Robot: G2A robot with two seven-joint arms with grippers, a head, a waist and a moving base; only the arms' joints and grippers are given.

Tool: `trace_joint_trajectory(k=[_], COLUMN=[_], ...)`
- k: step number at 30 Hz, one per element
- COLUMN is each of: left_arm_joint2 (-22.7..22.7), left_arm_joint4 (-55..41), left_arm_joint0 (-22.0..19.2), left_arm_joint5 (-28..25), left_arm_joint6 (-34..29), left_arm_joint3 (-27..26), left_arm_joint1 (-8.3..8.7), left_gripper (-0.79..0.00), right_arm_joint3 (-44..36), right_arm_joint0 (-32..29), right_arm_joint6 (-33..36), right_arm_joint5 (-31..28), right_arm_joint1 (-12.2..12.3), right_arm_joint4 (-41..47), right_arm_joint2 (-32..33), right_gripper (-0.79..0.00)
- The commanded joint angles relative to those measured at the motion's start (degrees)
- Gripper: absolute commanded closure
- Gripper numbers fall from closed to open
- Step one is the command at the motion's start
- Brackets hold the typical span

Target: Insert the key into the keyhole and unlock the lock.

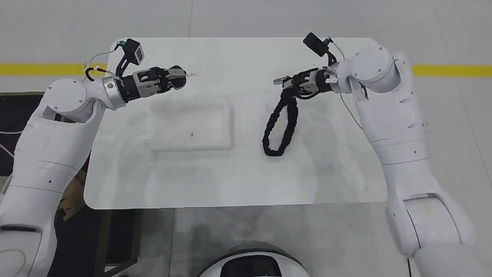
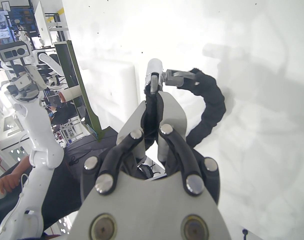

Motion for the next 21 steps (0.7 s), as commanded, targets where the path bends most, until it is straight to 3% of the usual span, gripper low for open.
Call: trace_joint_trajectory(k=[1,6,21], left_arm_joint2=[0.00,0.00,0.00], left_arm_joint4=[0.00,0.00,0.00], left_arm_joint0=[0.00,0.00,0.00], left_arm_joint5=[0.00,0.00,0.00], left_arm_joint6=[0.00,0.00,0.00], left_arm_joint3=[0.00,0.00,0.00], left_arm_joint1=[0.00,0.00,0.00], left_gripper=[0.000,0.000,0.000], right_arm_joint3=[-1.93,-5.01,-5.01], right_arm_joint0=[-2.45,-8.90,-8.90], right_arm_joint6=[-2.06,-3.61,-3.61], right_arm_joint5=[-1.08,-3.27,-3.27], right_arm_joint1=[0.17,-2.33,-2.33], right_arm_joint4=[2.15,9.93,9.93], right_arm_joint2=[0.63,6.58,6.58], right_gripper=[0.000,0.000,0.000])
